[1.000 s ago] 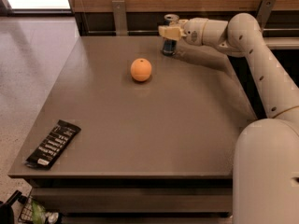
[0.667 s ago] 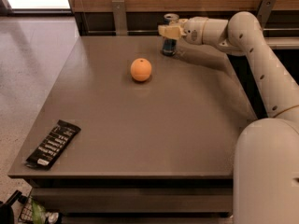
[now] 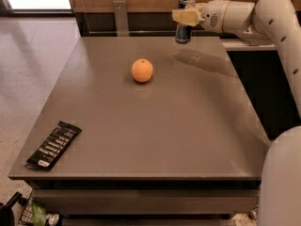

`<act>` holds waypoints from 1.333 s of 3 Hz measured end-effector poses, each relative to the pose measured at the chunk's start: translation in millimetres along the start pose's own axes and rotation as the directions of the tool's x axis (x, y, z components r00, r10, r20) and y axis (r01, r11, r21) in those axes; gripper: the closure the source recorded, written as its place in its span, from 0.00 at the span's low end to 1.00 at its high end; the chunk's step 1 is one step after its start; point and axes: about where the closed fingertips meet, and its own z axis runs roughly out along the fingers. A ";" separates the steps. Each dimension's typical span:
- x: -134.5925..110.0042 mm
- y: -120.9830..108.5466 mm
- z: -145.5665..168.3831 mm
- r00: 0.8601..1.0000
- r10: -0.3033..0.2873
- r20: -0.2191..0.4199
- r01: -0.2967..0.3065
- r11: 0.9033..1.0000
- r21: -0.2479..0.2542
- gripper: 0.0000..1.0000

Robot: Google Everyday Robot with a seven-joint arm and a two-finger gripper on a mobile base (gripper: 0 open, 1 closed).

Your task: Move redbull can near rxbar chocolate

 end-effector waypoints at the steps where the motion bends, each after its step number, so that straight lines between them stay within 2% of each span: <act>1: -14.0 13.8 -18.4 1.000 -0.004 0.013 0.004 1.000 -0.005 1.00; 2: -21.9 36.8 -36.3 1.000 -0.011 0.020 0.011 1.000 -0.015 1.00; 3: -25.8 71.2 -52.6 1.000 -0.020 0.016 0.020 0.999 -0.026 1.00; 4: -20.4 134.2 -59.9 0.999 -0.035 0.010 0.036 0.997 -0.070 1.00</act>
Offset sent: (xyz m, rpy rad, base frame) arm -0.0906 -0.0126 0.0329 0.0106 -0.0201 0.0209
